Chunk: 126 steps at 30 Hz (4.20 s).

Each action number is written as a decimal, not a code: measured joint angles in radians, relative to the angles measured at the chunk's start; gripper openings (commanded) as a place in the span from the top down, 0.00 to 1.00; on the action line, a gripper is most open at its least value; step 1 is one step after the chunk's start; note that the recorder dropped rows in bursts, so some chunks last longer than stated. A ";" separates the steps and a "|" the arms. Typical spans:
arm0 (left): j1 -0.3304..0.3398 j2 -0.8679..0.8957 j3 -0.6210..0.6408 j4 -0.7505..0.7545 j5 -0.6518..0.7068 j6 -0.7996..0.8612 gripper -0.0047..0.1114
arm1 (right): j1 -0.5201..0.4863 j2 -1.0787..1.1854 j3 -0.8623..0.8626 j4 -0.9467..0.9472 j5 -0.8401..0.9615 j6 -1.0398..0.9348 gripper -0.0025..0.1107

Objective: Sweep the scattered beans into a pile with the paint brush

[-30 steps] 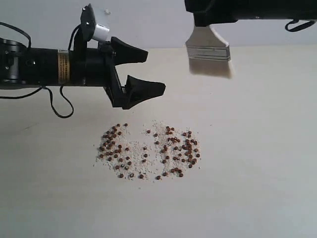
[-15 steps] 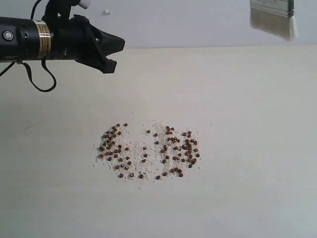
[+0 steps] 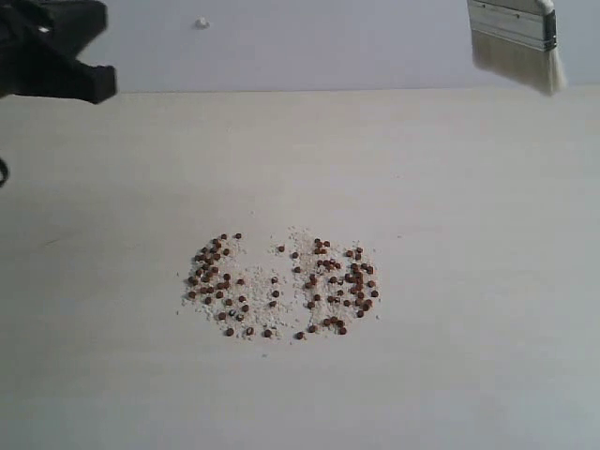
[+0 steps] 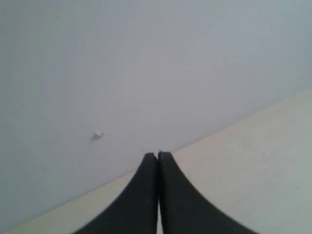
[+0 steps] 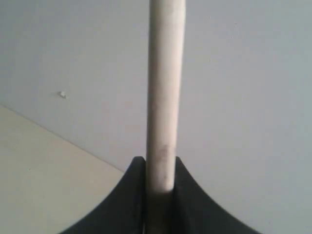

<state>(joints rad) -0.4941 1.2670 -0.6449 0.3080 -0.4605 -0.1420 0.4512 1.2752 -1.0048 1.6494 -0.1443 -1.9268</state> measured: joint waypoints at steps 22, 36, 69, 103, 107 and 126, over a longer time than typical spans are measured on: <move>0.000 -0.861 0.269 -1.354 0.082 1.307 0.96 | 0.001 0.000 0.000 0.002 0.144 0.020 0.98; 0.000 -1.089 0.442 -1.497 0.211 1.462 0.96 | 0.001 0.000 0.000 0.002 0.258 0.020 0.98; 0.000 -1.200 0.643 -1.593 0.609 1.417 0.96 | 0.001 0.000 0.000 0.000 0.330 0.054 0.98; 0.251 -1.220 0.643 -1.593 0.612 1.417 0.96 | 0.001 0.000 0.057 -0.007 0.320 0.074 0.98; 0.251 -1.220 0.643 -1.593 0.612 1.417 0.96 | 0.002 0.000 0.055 0.011 0.136 0.183 0.98; 0.251 -1.220 0.643 -1.593 0.612 1.417 0.96 | 0.002 0.147 -0.066 -0.204 -0.143 0.095 0.98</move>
<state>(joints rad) -0.2435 0.0472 -0.0024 -1.2853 0.1511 1.2750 0.4534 1.4218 -1.0707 1.4458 -0.2873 -1.8323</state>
